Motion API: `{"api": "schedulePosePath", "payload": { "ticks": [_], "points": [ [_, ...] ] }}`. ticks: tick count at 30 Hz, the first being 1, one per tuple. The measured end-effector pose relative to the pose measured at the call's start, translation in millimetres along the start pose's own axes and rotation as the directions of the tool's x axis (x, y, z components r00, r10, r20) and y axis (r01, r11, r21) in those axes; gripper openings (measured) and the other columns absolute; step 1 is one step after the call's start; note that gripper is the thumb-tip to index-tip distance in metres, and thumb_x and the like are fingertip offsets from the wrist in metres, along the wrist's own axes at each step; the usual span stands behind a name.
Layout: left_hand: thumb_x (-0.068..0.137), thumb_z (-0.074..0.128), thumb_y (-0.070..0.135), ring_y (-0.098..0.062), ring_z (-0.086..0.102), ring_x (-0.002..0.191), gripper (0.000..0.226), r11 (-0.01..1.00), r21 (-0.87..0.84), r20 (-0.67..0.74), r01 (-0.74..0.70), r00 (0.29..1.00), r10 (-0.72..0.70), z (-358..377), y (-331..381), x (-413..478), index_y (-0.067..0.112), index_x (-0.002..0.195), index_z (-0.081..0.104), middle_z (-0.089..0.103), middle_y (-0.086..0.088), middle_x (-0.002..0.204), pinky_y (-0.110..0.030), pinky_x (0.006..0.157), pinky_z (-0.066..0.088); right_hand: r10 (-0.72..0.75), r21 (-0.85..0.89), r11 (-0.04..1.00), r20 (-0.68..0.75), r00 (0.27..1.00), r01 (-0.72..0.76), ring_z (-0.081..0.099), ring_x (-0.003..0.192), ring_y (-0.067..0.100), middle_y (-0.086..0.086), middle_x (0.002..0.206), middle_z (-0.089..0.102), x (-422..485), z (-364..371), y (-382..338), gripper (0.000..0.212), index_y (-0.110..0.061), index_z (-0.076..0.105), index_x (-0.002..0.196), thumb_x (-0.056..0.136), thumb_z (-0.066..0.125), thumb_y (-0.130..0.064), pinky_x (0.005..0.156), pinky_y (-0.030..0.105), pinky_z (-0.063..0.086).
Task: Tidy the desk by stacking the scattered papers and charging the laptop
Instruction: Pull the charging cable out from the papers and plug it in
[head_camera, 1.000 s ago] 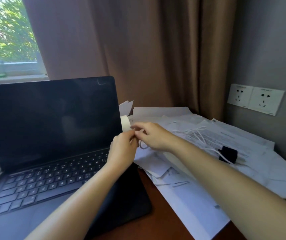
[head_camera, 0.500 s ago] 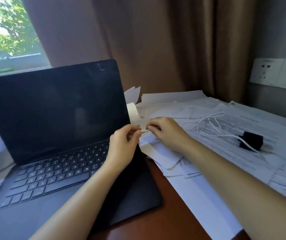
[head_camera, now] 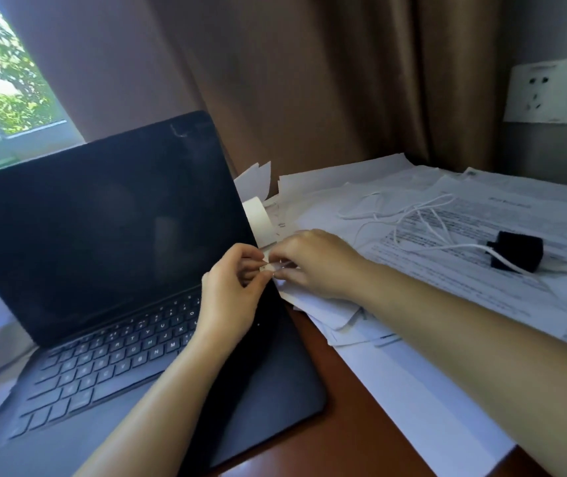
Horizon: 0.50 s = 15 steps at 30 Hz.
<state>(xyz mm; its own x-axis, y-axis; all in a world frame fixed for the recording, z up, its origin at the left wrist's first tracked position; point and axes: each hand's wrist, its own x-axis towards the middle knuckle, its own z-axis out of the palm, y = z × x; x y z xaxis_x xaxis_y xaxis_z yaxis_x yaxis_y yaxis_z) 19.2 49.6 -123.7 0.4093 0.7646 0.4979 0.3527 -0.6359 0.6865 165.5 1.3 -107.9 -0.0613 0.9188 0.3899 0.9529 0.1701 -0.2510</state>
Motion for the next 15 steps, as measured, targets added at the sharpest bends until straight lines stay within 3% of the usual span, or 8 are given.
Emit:
{"api": "schedulePosePath", "payload": {
  "ticks": [2,4,6,8,15],
  "points": [
    [0.085,0.065,0.000,0.009,0.061,0.073,0.016,0.998,0.055,-0.045,0.012,0.999,-0.010,-1.6,0.5,-1.0,0.014,0.089,0.060,0.065,0.013,0.079,-0.005,0.066,0.043,0.010,-0.079,0.997,0.004,1.000,-0.010,0.051,0.090,0.021,0.003,0.096,0.053,9.2,-4.9,-0.3,0.019,-0.023,0.067,0.100,0.092,0.055,-0.035,0.072,0.031,0.040],
    [0.088,0.063,0.010,0.000,0.060,0.087,0.016,0.972,0.233,-0.031,0.014,0.999,-0.007,-2.5,-0.7,-1.9,0.016,0.102,0.062,0.066,0.008,0.093,-0.017,0.079,0.047,0.066,-0.085,0.994,-0.026,0.997,-0.068,0.052,0.090,0.023,0.002,0.100,0.049,20.8,-5.3,5.7,0.020,-0.019,0.069,0.101,0.090,0.060,-0.033,0.072,0.032,0.042],
    [0.090,0.061,0.022,-0.018,0.055,0.113,0.035,0.895,0.446,0.048,0.017,0.998,-0.043,-2.3,-3.3,-4.0,0.017,0.124,0.057,0.063,0.001,0.120,-0.031,0.095,0.041,0.125,-0.054,0.991,-0.013,0.992,-0.125,0.056,0.092,0.024,0.003,0.106,0.057,29.5,1.7,14.8,0.021,-0.017,0.069,0.101,0.085,0.068,-0.030,0.076,0.037,0.049],
    [0.092,0.057,0.030,-0.024,0.045,0.128,0.050,0.817,0.576,0.118,0.013,0.988,-0.099,-1.2,-3.0,-4.7,0.016,0.139,0.047,0.052,0.000,0.139,-0.038,0.104,0.034,0.156,0.001,0.988,0.063,0.986,-0.156,0.057,0.088,0.022,0.004,0.106,0.062,32.6,11.0,23.2,0.021,-0.016,0.069,0.101,0.085,0.068,-0.030,0.075,0.034,0.048],
    [0.096,0.046,0.041,-0.022,0.030,0.141,0.054,0.750,0.657,0.162,0.084,0.955,-0.249,2.9,-4.9,0.3,0.017,0.143,0.042,0.036,-0.003,0.152,-0.040,0.112,0.028,0.093,0.038,0.995,0.097,0.991,-0.097,0.053,0.081,0.018,-0.002,0.096,0.064,30.4,17.3,31.9,0.015,-0.021,0.073,0.098,0.087,0.064,-0.024,0.058,0.024,0.033]
  ]
}}
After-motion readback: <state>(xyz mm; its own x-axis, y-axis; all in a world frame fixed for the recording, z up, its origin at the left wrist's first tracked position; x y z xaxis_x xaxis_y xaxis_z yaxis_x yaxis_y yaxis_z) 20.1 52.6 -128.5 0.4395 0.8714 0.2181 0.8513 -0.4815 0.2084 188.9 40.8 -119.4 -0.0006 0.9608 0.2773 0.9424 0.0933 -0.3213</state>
